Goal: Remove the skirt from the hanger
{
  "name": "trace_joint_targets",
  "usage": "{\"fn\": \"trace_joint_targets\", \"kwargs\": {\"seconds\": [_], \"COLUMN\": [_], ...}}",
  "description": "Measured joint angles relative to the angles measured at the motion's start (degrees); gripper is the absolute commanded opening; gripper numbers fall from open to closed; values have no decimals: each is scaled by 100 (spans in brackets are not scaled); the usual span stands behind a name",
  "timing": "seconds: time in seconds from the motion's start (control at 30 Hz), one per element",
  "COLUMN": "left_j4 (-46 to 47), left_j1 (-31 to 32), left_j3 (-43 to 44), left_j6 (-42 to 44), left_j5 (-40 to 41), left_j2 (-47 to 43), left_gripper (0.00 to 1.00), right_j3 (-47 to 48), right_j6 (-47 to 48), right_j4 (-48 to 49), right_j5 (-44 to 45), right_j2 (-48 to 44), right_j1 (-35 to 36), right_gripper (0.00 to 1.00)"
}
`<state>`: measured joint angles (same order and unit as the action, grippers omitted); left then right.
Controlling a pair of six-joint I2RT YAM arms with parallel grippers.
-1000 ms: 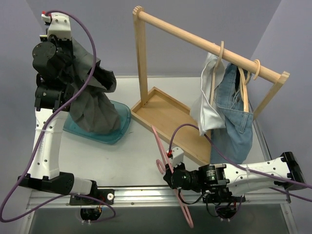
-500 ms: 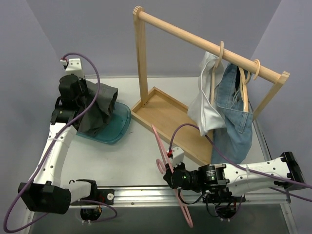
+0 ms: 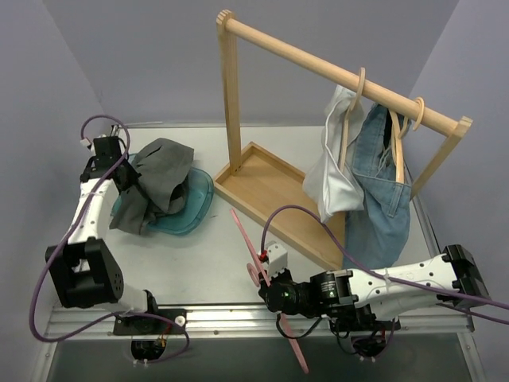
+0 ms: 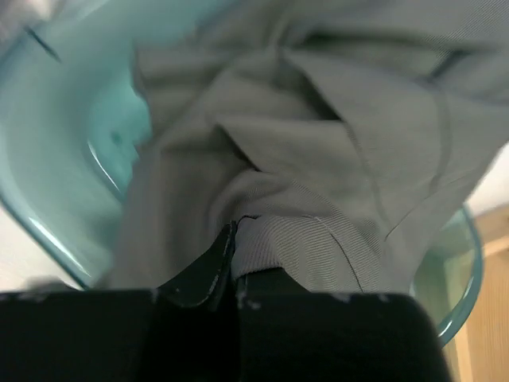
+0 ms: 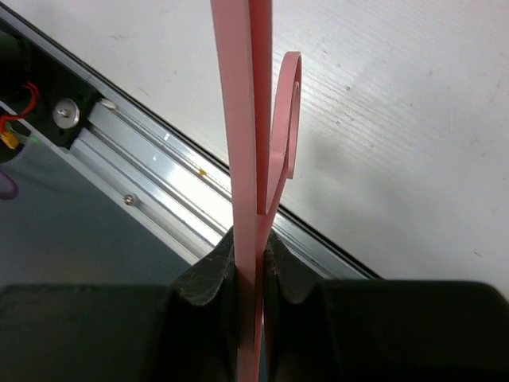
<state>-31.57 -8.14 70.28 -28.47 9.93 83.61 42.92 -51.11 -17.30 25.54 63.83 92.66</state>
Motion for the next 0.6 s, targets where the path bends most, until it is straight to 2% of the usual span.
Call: {"fn": "trace_joint_targets", "kwargs": {"seconds": [0.13,0.27,0.37,0.43,0.6], "left_j4": [-243,-424,-439,-511,-863], "left_j1": [-4,-11,-11,-11,37], "left_j3": [-793,-1587,-1521,-1252,-715], "left_j6": [-702,-1086,-1093,-1062,-844], "left_j5": [-551,-730,-673,-483,214], "left_j2": [11,-1318,-2505,-2957,-3130], "left_gripper": [2,2,2,2,2], "right_j3": [358,490,490,490,487], "right_j6": [146,223,254,256,212], "right_j4": [20,83,79,74,15], "right_j5": [94,155,160,157,153], "right_j2": [201,232,234,232,203], "right_j1": [2,2,2,2,4], "right_gripper": [0,0,0,0,0]}}
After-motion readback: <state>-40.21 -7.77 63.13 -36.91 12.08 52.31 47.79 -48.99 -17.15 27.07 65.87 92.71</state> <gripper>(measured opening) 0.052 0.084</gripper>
